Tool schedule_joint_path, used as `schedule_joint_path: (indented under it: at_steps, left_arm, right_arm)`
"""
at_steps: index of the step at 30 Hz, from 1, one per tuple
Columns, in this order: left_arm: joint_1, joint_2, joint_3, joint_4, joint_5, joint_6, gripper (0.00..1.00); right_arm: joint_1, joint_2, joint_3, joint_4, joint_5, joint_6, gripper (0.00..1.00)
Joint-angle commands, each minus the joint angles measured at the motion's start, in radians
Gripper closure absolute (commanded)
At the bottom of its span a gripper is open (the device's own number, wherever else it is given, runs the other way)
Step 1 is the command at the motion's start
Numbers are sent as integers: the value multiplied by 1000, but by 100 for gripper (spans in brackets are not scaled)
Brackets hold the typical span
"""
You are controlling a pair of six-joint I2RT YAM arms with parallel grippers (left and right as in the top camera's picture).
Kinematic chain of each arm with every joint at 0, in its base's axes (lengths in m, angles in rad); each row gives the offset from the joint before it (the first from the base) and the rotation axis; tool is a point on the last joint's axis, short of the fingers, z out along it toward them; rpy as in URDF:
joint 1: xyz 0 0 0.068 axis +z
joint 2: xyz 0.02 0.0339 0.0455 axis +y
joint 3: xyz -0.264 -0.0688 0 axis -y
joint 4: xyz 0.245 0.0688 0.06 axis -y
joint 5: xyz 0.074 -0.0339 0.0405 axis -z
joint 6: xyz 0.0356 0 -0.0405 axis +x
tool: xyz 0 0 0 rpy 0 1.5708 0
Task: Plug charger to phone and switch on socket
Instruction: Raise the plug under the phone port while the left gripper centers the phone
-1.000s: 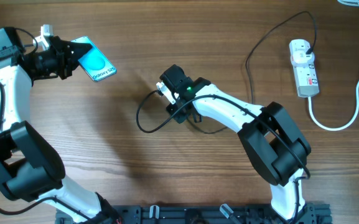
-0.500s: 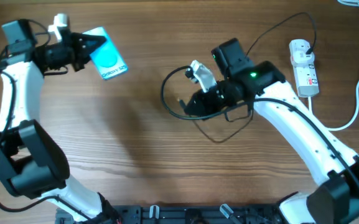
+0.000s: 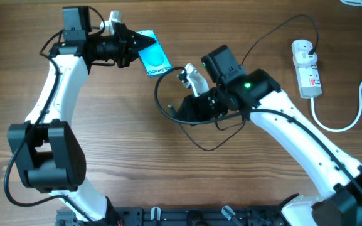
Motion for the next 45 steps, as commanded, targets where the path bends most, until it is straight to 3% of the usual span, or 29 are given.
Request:
schedule_joint_path:
  at_steps: [1,6,10,15,20,25,30,36,45]
  left_arm:
    - [-27,-28,8,-11,47,104,96]
    - [-109,-28,8,-116,49,140,96]
    - [-194,-28,8,-158,49,129,96]
    - [-341,-34,8,-148,-43,5,96]
    - [-463,-48,8,39,-123,-182,96]
    - [-481,-48,8,47,-180,-229,96]
    - [-483,-48,8,47,-174,-219,96]
    - [-437,-48,8,220,29,-170,96]
    - [-396,-48,8,220,91,-172,96]
  right_arm:
    - [3,-37,32,-40,46,33,95]
    - [3,-159,32,-213,11,-3,96]
    - [2,-360,32,-344,201,72,96]
    - [3,-418,27,-418,204,95,96]
    - [3,-407,-23,-420,204,117,96]
    - [2,-490,-38,-496,321,203,96]
    - [2,-611,-100,-446,383,273,96]
    - [0,-602,-167,-291,349,237,96]
    - [-54,-525,-168,-170,251,170,96]
